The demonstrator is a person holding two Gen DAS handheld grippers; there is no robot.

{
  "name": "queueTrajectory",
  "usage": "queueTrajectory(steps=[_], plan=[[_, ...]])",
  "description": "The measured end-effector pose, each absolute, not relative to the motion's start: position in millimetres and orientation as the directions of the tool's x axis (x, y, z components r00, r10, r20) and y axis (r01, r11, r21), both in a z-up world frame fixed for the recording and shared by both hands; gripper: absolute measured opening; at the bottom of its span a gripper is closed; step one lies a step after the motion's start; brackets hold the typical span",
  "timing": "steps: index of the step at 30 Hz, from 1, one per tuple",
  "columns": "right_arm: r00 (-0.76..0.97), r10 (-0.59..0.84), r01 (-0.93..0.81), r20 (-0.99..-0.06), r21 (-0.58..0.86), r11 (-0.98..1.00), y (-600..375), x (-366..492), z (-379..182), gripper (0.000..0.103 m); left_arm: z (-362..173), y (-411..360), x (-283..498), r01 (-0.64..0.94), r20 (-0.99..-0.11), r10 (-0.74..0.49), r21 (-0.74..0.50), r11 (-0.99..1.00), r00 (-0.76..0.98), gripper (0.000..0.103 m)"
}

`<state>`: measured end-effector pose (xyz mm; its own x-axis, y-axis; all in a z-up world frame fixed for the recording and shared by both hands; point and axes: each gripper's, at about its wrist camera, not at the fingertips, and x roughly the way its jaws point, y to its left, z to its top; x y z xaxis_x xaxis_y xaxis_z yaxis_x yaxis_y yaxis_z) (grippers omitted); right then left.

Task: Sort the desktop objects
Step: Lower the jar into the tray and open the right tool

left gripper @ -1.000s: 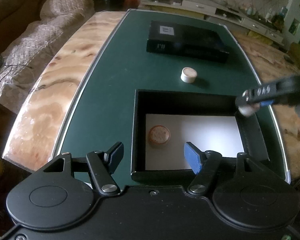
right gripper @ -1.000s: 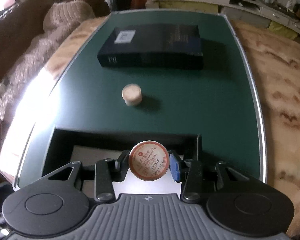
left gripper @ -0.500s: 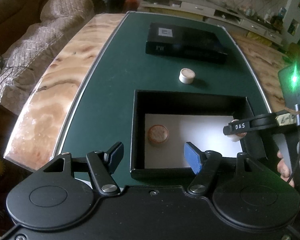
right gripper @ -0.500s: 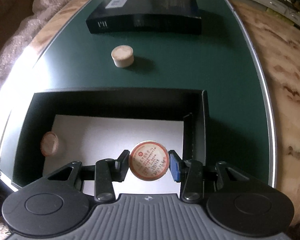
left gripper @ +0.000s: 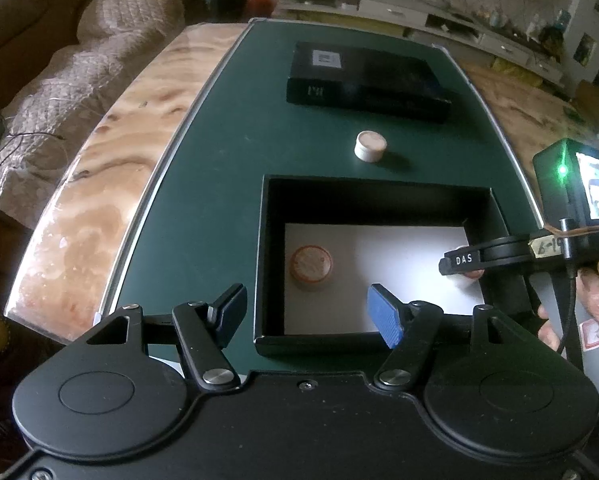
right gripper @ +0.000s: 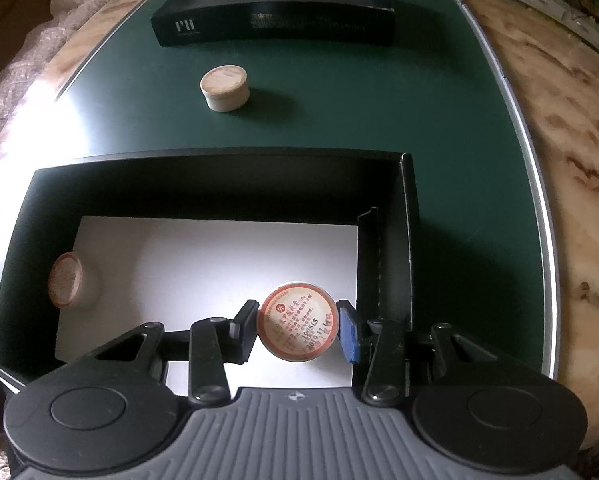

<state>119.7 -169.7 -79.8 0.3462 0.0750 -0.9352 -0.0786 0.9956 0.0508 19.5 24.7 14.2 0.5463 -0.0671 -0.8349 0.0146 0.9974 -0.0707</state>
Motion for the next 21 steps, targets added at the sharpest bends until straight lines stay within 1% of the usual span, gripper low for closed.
queueTrajectory(steps=[16, 18, 20, 21], plan=[[0.352, 0.052, -0.074, -0.934, 0.028, 0.997, -169, 119, -85, 0.046, 11, 20, 19, 0.025, -0.84, -0.074, -0.072, 0.997, 0.538, 0.066], [0.36, 0.048, -0.076, -0.932, 0.022, 0.997, -169, 118, -82, 0.047, 11, 21, 19, 0.023, -0.84, -0.075, -0.074, 0.997, 0.538, 0.066], [0.369, 0.048, -0.078, -0.928, 0.021, 0.997, -168, 116, -79, 0.051, 12, 21, 20, 0.023, -0.839, -0.074, -0.074, 0.997, 0.539, 0.066], [0.374, 0.048, -0.081, -0.926, 0.019, 0.997, -168, 115, -77, 0.051, 12, 21, 20, 0.023, -0.839, -0.074, -0.074, 0.997, 0.539, 0.066]])
